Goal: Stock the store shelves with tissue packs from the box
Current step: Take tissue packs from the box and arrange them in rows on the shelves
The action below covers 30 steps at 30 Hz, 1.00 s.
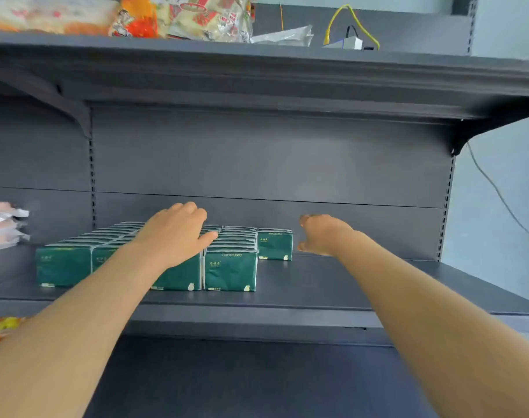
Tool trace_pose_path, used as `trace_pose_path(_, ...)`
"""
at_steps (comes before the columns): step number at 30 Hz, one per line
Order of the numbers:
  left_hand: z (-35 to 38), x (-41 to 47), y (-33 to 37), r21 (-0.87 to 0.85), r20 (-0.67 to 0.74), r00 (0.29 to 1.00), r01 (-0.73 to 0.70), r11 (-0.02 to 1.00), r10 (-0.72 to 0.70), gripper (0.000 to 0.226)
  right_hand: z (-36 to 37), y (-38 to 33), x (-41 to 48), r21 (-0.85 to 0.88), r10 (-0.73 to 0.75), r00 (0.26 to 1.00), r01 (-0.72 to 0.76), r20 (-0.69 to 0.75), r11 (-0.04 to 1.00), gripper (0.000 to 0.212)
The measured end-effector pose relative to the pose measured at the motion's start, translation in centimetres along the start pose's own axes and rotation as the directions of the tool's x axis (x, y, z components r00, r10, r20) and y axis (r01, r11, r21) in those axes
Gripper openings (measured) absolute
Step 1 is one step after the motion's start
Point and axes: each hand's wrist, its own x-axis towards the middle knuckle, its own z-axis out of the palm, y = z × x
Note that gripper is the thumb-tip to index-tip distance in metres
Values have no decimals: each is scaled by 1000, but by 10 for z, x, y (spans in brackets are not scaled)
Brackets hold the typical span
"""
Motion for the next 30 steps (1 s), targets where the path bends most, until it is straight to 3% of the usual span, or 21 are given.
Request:
trace_pose_path(7, -90, -100, 5, 86, -95, 992, 95, 992, -87, 43, -62, -28, -114, 29, -77, 986, 81, -145, 996, 46)
trace_pose_path(17, -182, -198, 0, 157, -150, 984, 118, 981, -94, 44, -118, -67, -227, 67, -155, 956, 177, -248, 982, 44)
trace_pose_path(23, -189, -236, -18, 165, -149, 987, 80, 983, -55, 47, -119, -86, -266, 99, -106, 964, 133, -244, 986, 47)
trace_pose_path(30, -151, -281, -59, 90, -29, 999, 16, 996, -14, 44, -76, -138, -290, 121, -36, 991, 52, -131, 991, 46)
